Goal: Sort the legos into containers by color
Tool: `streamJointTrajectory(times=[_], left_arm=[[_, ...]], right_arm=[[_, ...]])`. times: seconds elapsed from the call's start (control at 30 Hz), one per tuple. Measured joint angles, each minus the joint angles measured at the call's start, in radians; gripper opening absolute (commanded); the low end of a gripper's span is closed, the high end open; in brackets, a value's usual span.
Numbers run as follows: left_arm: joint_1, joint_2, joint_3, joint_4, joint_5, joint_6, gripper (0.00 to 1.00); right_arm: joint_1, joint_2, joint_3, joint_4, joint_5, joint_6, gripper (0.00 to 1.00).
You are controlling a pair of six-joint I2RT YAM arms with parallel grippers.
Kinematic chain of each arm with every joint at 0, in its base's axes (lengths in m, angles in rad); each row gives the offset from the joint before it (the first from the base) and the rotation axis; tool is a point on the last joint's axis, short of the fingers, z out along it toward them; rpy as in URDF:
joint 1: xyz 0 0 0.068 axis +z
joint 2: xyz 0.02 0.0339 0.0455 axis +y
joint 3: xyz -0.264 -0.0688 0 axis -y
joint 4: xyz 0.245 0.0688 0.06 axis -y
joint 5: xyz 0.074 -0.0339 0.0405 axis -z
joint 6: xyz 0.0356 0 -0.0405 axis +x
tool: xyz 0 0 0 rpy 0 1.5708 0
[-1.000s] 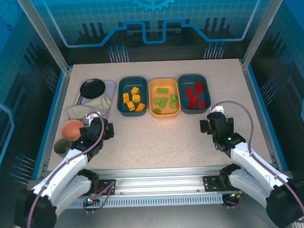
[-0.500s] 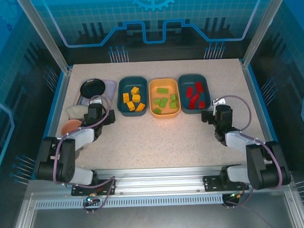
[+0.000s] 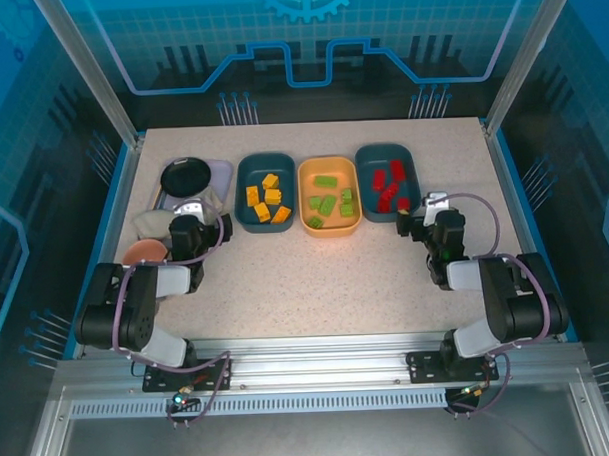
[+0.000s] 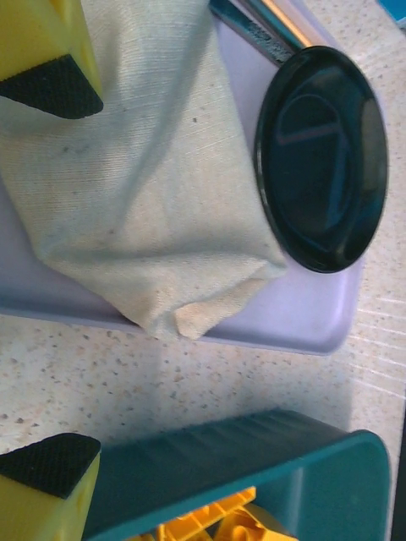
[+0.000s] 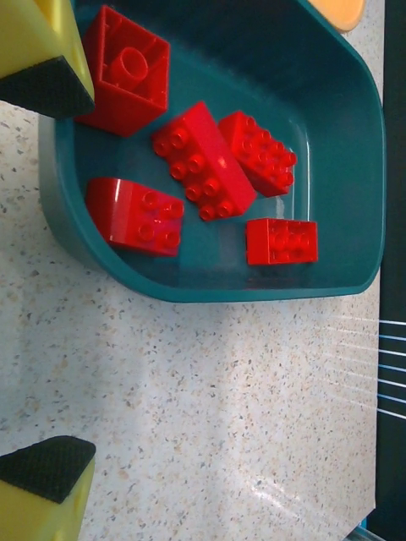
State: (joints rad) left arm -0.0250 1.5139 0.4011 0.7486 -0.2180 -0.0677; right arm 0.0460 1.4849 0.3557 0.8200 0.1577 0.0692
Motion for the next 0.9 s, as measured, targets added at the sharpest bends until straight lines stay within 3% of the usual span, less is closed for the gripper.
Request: streamJointTrajectory(times=[0.9], left_arm=[[0.006,0.000,0.002,0.016,0.123,0.049,0.99]], right_arm=[[0.020,0.008,0.030,-0.012,0.045,-0.023,1.00]])
